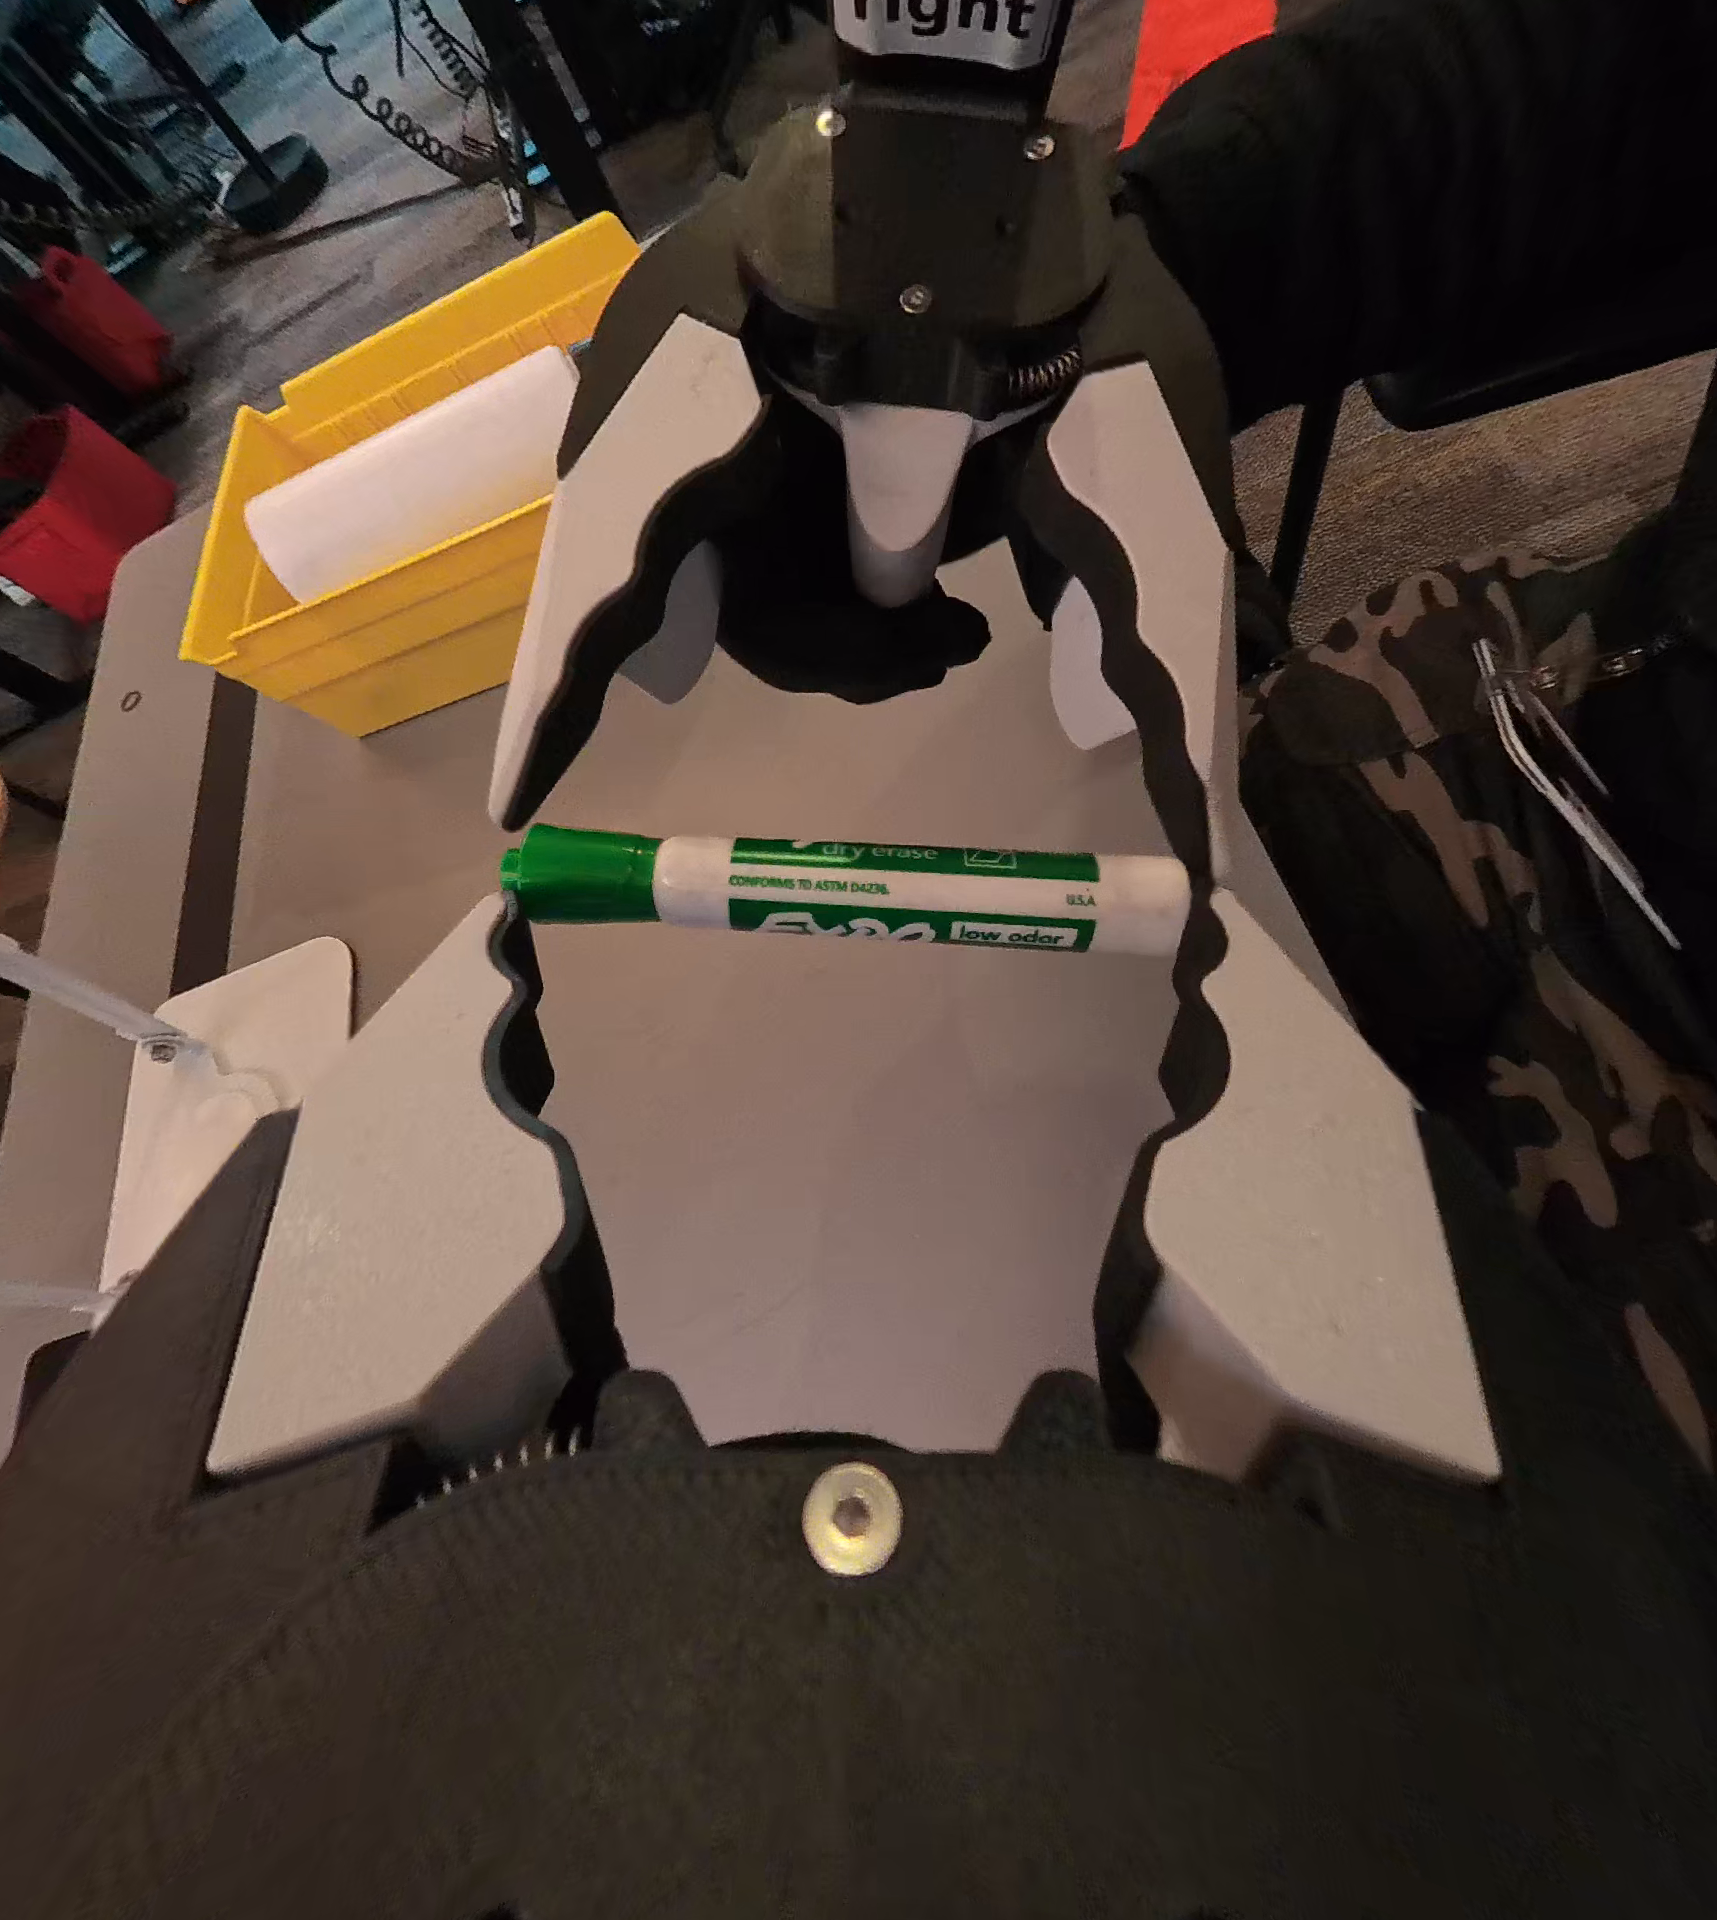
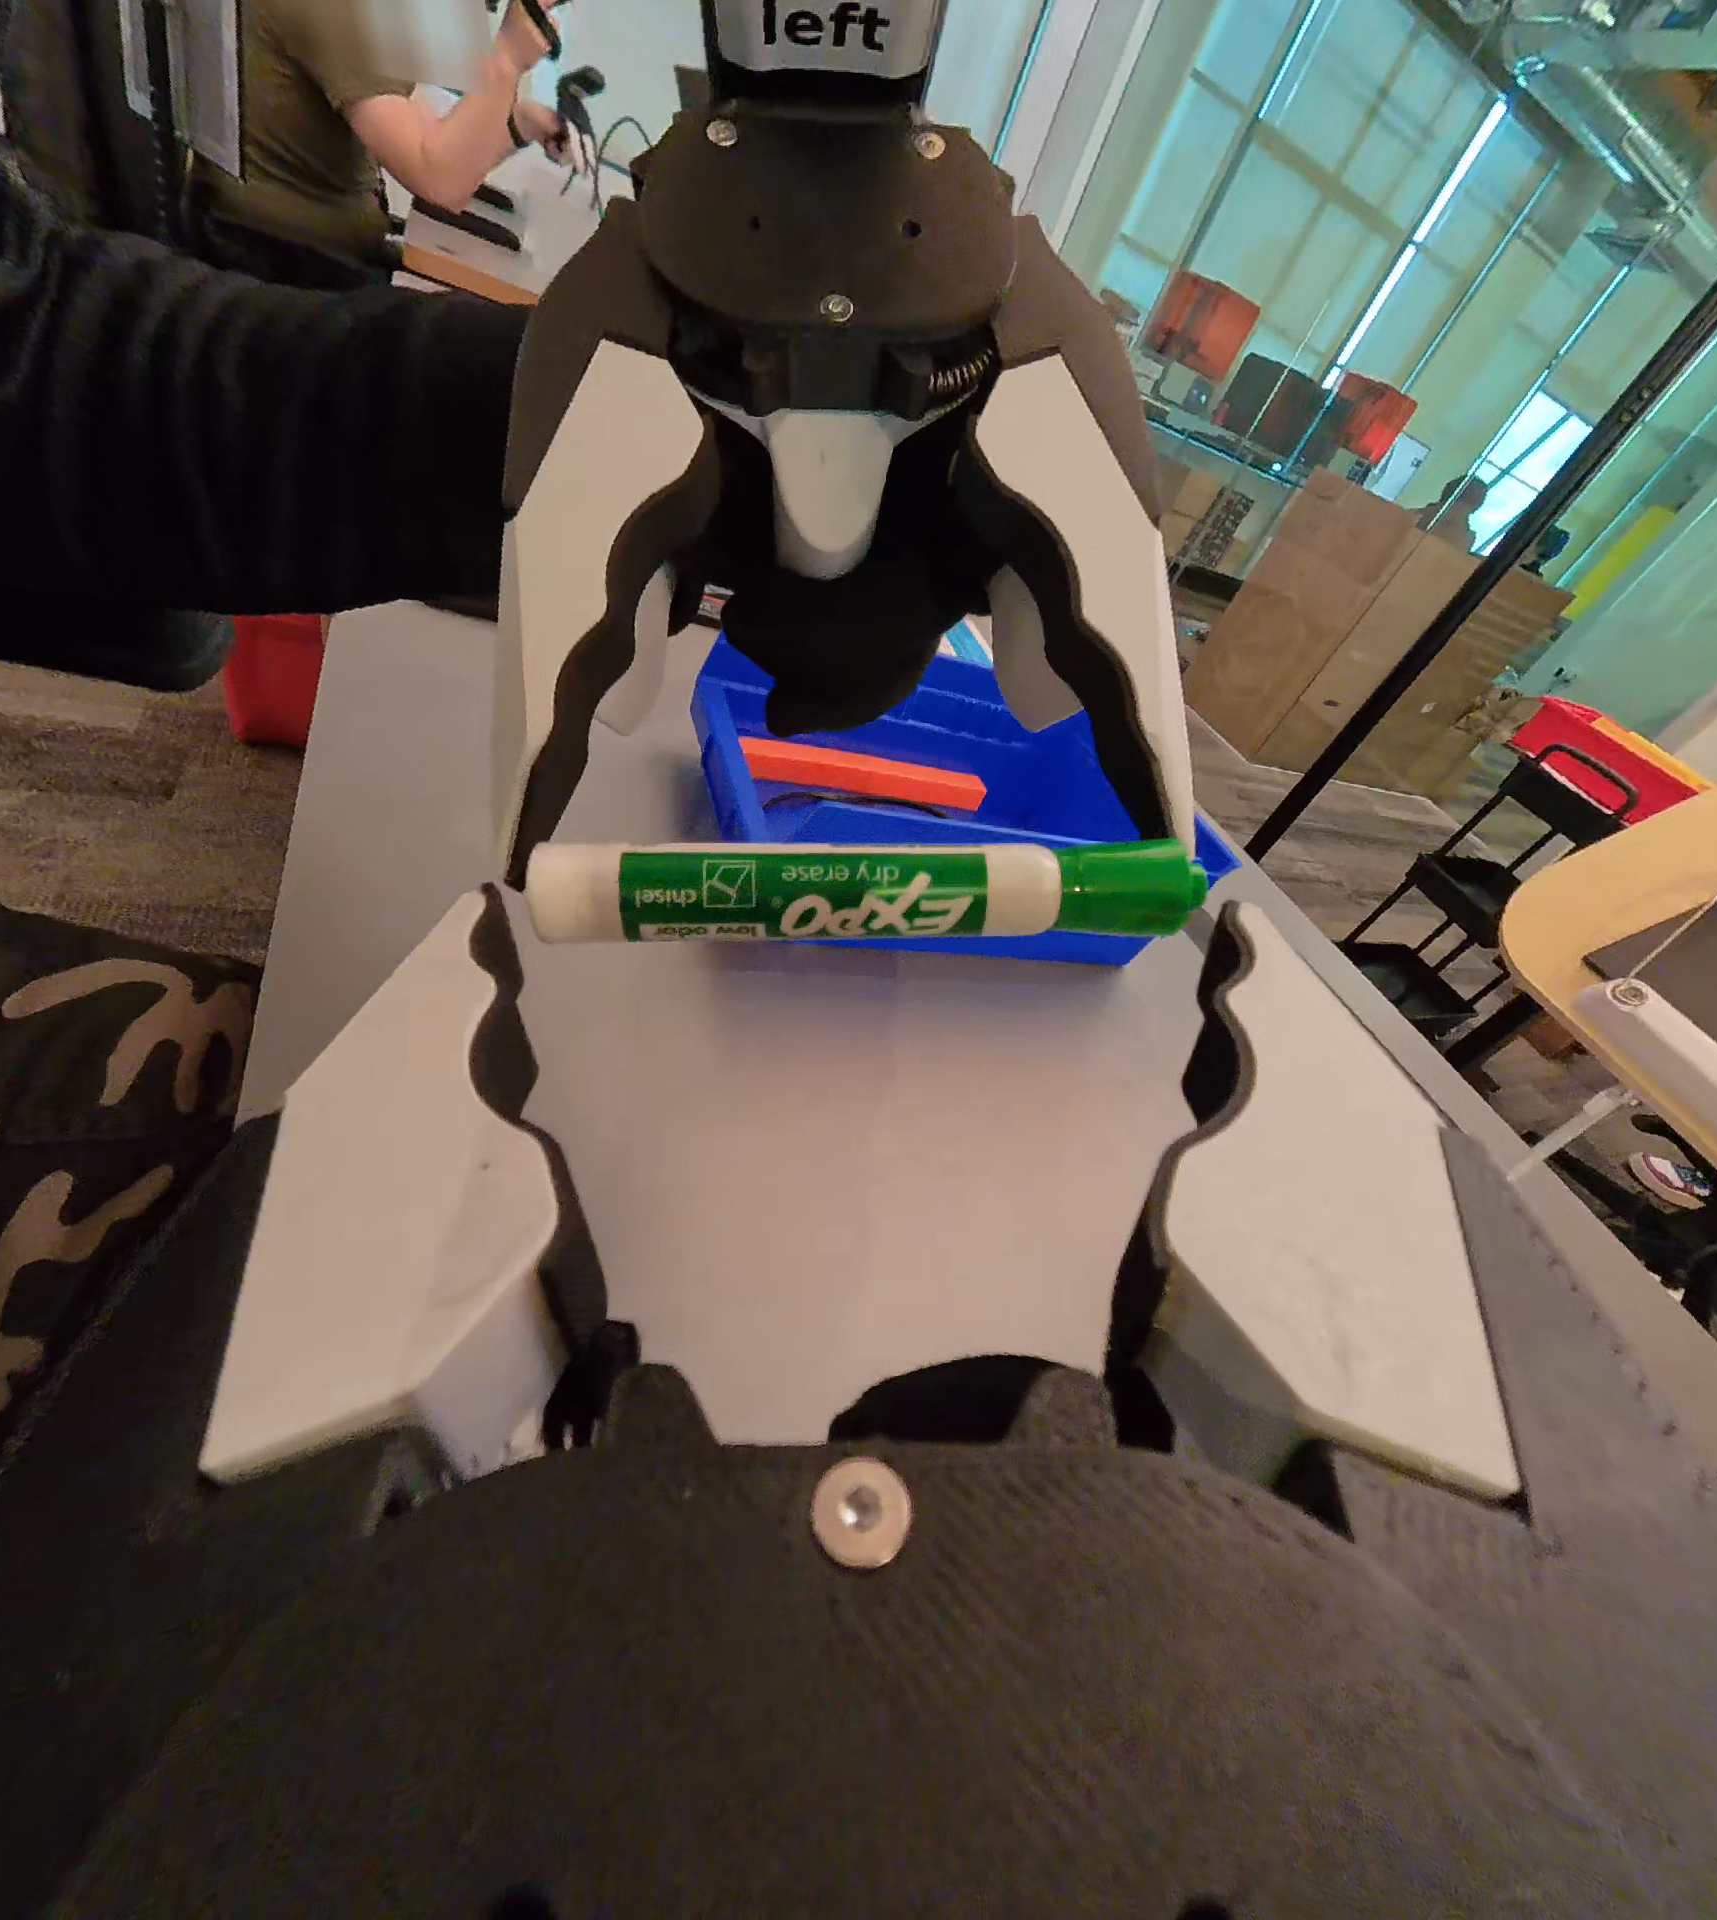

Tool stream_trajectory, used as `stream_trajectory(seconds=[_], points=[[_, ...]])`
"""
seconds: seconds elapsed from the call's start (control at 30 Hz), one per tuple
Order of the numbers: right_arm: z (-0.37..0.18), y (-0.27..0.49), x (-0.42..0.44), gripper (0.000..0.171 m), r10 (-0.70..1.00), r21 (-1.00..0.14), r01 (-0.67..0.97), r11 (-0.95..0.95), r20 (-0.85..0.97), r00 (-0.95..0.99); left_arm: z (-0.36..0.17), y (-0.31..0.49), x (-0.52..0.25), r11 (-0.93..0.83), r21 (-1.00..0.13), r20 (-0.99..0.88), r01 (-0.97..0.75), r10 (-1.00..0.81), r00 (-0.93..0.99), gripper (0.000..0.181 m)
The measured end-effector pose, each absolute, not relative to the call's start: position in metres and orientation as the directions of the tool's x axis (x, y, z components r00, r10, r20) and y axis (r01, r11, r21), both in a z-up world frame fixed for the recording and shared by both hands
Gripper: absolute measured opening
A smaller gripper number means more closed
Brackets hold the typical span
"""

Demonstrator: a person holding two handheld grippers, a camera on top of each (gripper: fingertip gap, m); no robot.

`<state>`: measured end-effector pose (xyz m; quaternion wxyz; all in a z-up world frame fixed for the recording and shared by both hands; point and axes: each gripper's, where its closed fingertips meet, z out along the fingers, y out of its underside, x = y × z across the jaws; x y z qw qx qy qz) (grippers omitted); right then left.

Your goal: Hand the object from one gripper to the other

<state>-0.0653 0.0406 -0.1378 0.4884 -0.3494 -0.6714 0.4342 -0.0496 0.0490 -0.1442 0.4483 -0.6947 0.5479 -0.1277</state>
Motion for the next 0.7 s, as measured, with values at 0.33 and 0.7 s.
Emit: stream_trajectory(seconds=[0.33, 0.7], points=[[-0.1427, 0.0399, -0.067, 0.12, 0.889, -0.921, 0.039, 0.387, 0.362, -0.279, -0.1455, 0.0479, -0.0486, 0.002, -0.772, -0.302, -0.635, -0.881, 0.365, 0.119], [-0.1411, 0.0391, -0.0672, 0.12, 0.892, -0.927, 0.033, 0.374, 0.35, -0.285, -0.1455, 0.0467, -0.0482, -0.001, -0.785, -0.287, -0.619, -0.886, 0.365, 0.12]])
